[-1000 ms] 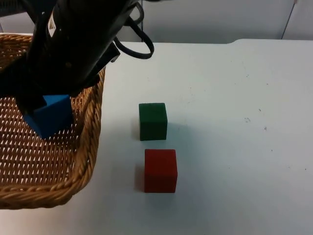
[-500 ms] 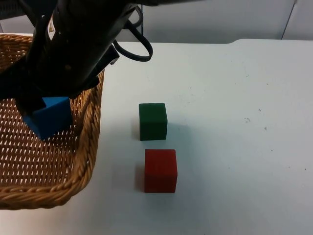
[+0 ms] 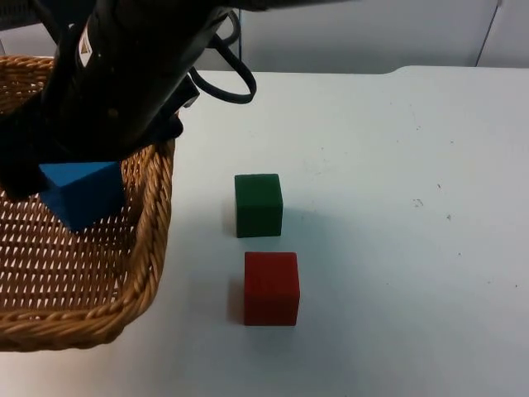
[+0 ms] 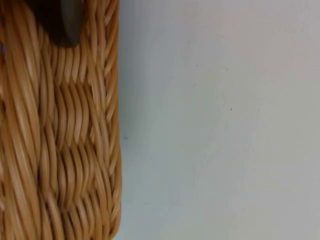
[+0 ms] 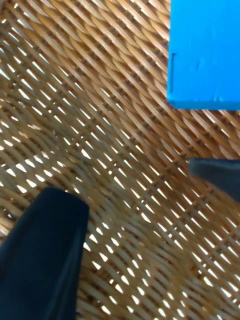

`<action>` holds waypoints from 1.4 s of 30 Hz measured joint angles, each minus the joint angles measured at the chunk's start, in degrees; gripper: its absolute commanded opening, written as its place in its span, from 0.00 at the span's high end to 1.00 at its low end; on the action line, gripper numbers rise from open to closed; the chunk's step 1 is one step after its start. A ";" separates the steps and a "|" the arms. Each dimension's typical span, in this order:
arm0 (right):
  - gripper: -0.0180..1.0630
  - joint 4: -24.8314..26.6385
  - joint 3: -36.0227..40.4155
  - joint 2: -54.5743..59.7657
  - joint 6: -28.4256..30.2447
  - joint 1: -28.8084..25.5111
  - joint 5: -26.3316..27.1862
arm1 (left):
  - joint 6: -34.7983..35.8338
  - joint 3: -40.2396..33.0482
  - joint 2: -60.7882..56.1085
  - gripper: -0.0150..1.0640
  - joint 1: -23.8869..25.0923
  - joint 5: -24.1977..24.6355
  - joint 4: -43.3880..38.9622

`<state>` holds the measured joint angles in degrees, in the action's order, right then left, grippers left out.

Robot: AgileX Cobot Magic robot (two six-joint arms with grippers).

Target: Pick up the basket with the left hand and place the blue cube into the basket with the right hand.

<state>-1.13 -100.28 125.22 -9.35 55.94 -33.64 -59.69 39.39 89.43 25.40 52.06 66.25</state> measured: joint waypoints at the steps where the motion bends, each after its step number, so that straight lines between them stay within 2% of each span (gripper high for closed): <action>1: 0.15 0.00 0.00 0.00 0.00 0.00 0.00 | 0.00 0.00 0.00 0.99 0.00 0.00 0.00; 17: 0.15 0.00 0.00 0.00 0.11 0.00 2.73 | 0.00 0.00 0.00 0.99 0.00 0.00 0.00; 22: 0.01 0.00 0.00 0.00 0.11 0.00 2.73 | 0.00 0.00 0.00 0.99 0.00 0.00 0.00; 32: 0.01 -0.21 0.00 -0.37 3.61 0.00 2.50 | -0.10 0.00 0.00 0.99 0.00 0.00 0.00; 35: 0.01 -1.00 0.00 -1.42 4.42 0.00 2.15 | -0.10 0.00 0.00 0.99 0.00 0.00 0.00; 42: 0.01 -7.02 0.00 -8.82 4.79 0.00 1.64 | -0.10 0.00 0.00 0.99 0.00 0.00 0.00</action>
<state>-8.15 -100.28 116.41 -4.56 55.94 -32.01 -59.79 39.39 89.43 25.40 52.06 66.25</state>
